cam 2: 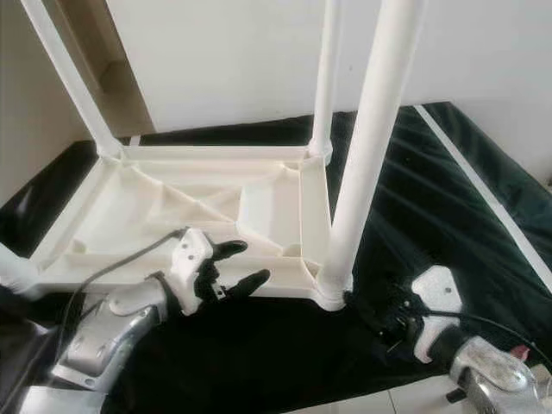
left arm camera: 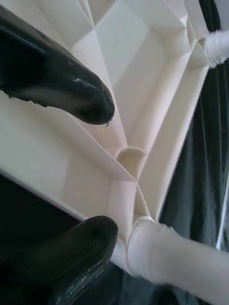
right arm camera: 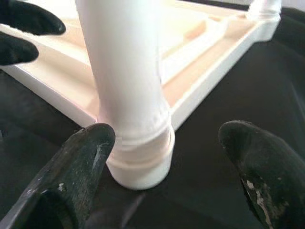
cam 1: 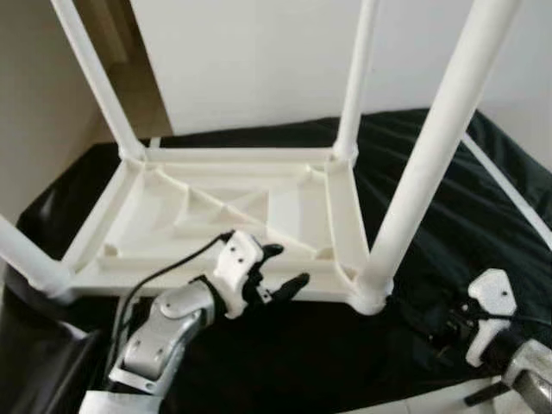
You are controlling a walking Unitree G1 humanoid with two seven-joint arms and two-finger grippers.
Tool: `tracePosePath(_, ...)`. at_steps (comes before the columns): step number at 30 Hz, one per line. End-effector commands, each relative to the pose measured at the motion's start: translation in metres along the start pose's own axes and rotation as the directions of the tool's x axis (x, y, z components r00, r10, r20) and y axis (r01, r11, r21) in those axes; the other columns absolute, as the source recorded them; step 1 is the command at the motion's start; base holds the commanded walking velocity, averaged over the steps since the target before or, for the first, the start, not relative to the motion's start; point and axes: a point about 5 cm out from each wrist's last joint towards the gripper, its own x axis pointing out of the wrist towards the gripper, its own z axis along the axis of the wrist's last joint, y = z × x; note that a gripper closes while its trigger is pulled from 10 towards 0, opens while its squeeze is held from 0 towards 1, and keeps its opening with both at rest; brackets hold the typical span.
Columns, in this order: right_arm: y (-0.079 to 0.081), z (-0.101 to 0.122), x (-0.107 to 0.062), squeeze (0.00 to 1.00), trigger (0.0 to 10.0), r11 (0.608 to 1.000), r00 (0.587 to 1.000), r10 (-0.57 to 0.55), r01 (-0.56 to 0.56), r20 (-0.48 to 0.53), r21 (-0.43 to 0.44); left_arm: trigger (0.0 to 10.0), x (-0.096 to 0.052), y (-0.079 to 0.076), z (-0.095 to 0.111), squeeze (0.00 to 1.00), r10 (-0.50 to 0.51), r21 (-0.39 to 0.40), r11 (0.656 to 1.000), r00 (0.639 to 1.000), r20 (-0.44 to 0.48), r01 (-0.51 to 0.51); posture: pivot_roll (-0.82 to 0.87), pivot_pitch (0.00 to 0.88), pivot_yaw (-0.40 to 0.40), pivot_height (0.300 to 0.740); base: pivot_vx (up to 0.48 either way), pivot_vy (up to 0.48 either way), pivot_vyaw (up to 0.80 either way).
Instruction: Building children table
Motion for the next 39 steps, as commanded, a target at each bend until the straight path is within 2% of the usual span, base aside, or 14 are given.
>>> tracePosePath(1, 0.004, 0.004, 0.007, 0.00, 10.0, 0.998, 0.998, 0.055, -0.055, 0.008, -0.006, 10.0, 0.000, -0.013, -0.002, 0.00, -0.203, 0.011, 0.979, 0.979, -0.019, 0.203, -0.06, 0.034, 0.030, 0.740, 0.000, 0.000, 0.00)
tracePosePath(3, 0.008, 0.010, 0.022, 0.00, 10.0, 0.994, 0.993, 0.111, -0.110, 0.032, -0.023, 10.0, 0.000, -0.015, -0.002, 0.00, -0.214, 0.012, 0.977, 0.977, -0.019, 0.214, -0.05, 0.038, 0.022, 0.740, 0.000, 0.000, 0.00)
tracePosePath(4, 0.008, 0.010, 0.022, 0.00, 10.0, 0.994, 0.993, 0.111, -0.110, 0.032, -0.023, 10.0, 0.000, -0.015, -0.002, 0.00, -0.214, 0.012, 0.977, 0.977, -0.019, 0.214, -0.05, 0.038, 0.022, 0.740, 0.000, 0.000, 0.00)
tracePosePath(6, 0.010, 0.018, 0.042, 0.00, 10.0, 0.991, 0.989, 0.130, -0.127, 0.076, -0.053, 10.0, 0.003, -0.021, -0.004, 0.00, -0.221, 0.020, 0.975, 0.975, -0.023, 0.221, -0.04, 0.038, 0.010, 0.740, 0.000, 0.000, 0.00)
tracePosePath(7, 0.010, 0.018, 0.042, 0.00, 10.0, 0.991, 0.989, 0.130, -0.127, 0.076, -0.053, 10.0, 0.003, -0.021, -0.004, 0.00, -0.221, 0.020, 0.975, 0.975, -0.023, 0.221, -0.04, 0.038, 0.010, 0.740, 0.000, 0.000, 0.00)
tracePosePath(9, 0.012, 0.023, 0.056, 0.00, 10.0, 0.990, 0.986, 0.134, -0.128, 0.102, -0.062, 10.0, 0.005, -0.024, -0.003, 0.00, -0.218, 0.026, 0.976, 0.976, -0.016, 0.218, -0.04, 0.038, -0.003, 0.740, 0.000, 0.000, 0.00)
tracePosePath(15, 0.017, 0.027, 0.077, 0.00, 10.0, 0.983, 0.978, 0.177, -0.171, 0.107, -0.069, 10.0, 0.011, -0.027, 0.001, 0.00, -0.203, 0.012, 0.979, 0.979, 0.008, 0.202, -0.02, 0.033, -0.021, 0.740, 0.000, 0.000, 0.00)
tracePosePath(18, 0.018, 0.024, 0.079, 0.00, 10.0, 0.978, 0.975, 0.202, -0.195, 0.088, -0.079, 10.0, 0.012, -0.029, 0.002, 0.00, -0.193, 0.013, 0.981, 0.981, 0.017, 0.193, -0.02, 0.032, -0.027, 0.740, 0.000, 0.000, 0.00)
tracePosePath(19, 0.015, 0.022, 0.079, 0.00, 5.1, 0.978, 0.977, 0.200, -0.194, 0.077, -0.078, 10.0, 0.013, -0.029, 0.002, 0.00, -0.185, 0.015, 0.983, 0.983, 0.019, 0.184, -0.01, 0.032, -0.030, 0.740, 0.000, 0.000, 0.00)
tracePosePath(20, 0.013, 0.020, 0.078, 0.00, 5.1, 0.979, 0.978, 0.196, -0.190, 0.071, -0.077, 10.0, 0.013, -0.029, 0.002, 0.00, -0.179, 0.016, 0.984, 0.984, 0.019, 0.179, -0.01, 0.032, -0.030, 0.740, 0.000, 0.000, 0.00)
tracePosePath(21, 0.011, 0.018, 0.078, 0.00, 0.0, 0.979, 0.979, 0.193, -0.189, 0.063, -0.075, 10.0, 0.013, -0.029, 0.002, 0.00, -0.180, 0.017, 0.984, 0.984, 0.020, 0.179, 0.00, 0.032, -0.033, 0.740, 0.000, 0.000, 0.00)
tracePosePath(33, 0.004, 0.001, 0.075, 0.00, 0.0, 0.988, 0.990, 0.142, -0.143, -0.015, -0.051, 10.0, 0.019, -0.024, 0.008, 0.00, -0.132, 0.044, 0.991, 0.990, 0.058, 0.130, -0.01, 0.038, -0.042, 0.740, 0.000, 0.000, 0.00)
tracePosePath(34, 0.001, 0.001, 0.074, 0.00, 10.0, 0.994, 0.994, 0.105, -0.106, -0.016, -0.035, 10.0, 0.022, -0.022, 0.010, 0.00, -0.109, 0.040, 0.994, 0.991, 0.073, 0.106, -0.01, 0.042, -0.042, 0.740, 0.000, 0.000, 0.00)
tracePosePath(39, -0.005, 0.005, 0.073, 0.00, 10.0, 1.000, 1.000, 0.003, -0.003, 0.006, -0.014, 10.0, 0.029, -0.018, 0.016, 0.00, -0.049, 0.025, 0.999, 0.992, 0.115, 0.047, -0.01, 0.049, -0.043, 0.740, 0.000, 0.000, 0.00)
